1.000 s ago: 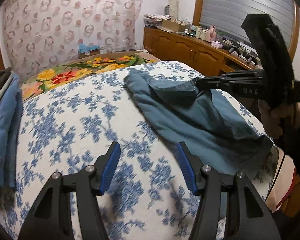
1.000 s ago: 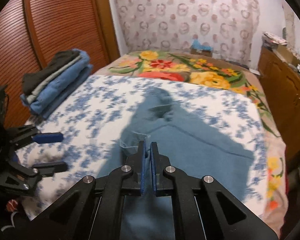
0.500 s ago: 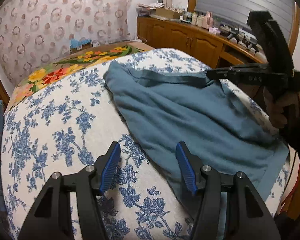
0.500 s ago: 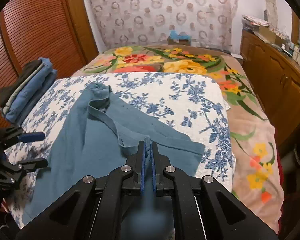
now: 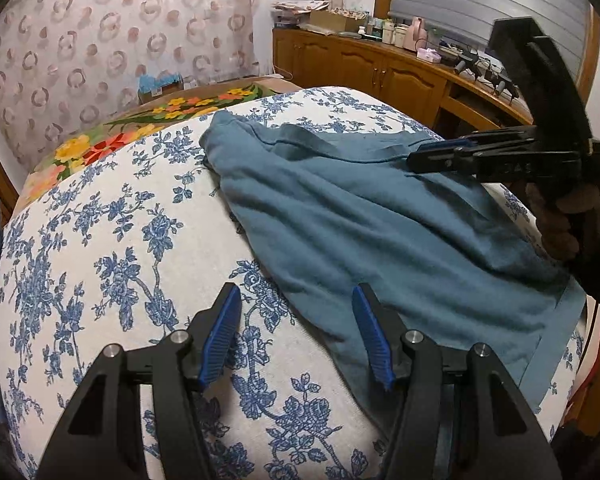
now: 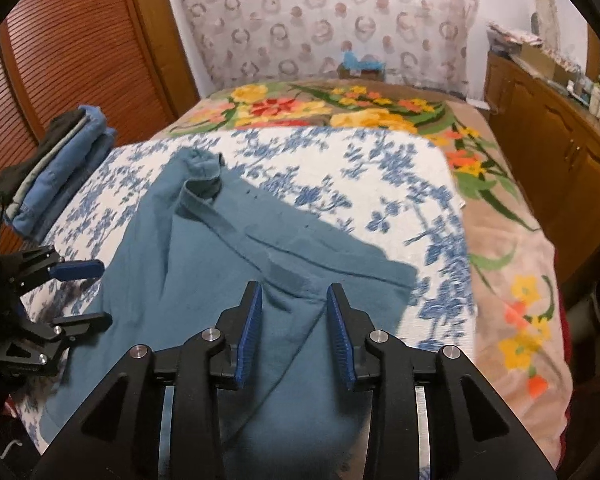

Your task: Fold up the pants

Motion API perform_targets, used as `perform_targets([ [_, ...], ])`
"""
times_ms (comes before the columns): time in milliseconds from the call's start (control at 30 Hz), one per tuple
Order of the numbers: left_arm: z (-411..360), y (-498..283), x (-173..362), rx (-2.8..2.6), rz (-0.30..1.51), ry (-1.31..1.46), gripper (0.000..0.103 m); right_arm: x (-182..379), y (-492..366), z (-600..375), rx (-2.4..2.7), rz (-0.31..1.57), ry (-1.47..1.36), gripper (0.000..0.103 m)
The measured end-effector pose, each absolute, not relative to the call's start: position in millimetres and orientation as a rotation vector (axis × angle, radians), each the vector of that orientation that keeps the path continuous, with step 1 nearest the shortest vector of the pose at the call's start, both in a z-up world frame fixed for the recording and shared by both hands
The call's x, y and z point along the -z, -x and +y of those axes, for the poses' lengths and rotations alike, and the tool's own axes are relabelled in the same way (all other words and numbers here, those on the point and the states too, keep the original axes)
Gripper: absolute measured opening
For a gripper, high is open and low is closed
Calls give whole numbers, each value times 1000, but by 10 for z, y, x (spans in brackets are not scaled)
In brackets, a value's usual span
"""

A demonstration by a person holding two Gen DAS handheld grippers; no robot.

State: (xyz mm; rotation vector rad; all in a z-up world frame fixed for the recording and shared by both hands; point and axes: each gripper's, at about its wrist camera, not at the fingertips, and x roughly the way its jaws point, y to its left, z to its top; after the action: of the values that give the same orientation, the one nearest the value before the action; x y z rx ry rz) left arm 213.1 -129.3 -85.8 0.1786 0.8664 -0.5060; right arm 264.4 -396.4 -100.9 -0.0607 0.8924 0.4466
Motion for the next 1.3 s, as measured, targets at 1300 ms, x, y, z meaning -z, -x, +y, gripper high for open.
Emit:
perform_targets([
  [1300,-1305,-2133,860,505,865,-181,59,806,-2757,-4405,-211,774,101,3],
])
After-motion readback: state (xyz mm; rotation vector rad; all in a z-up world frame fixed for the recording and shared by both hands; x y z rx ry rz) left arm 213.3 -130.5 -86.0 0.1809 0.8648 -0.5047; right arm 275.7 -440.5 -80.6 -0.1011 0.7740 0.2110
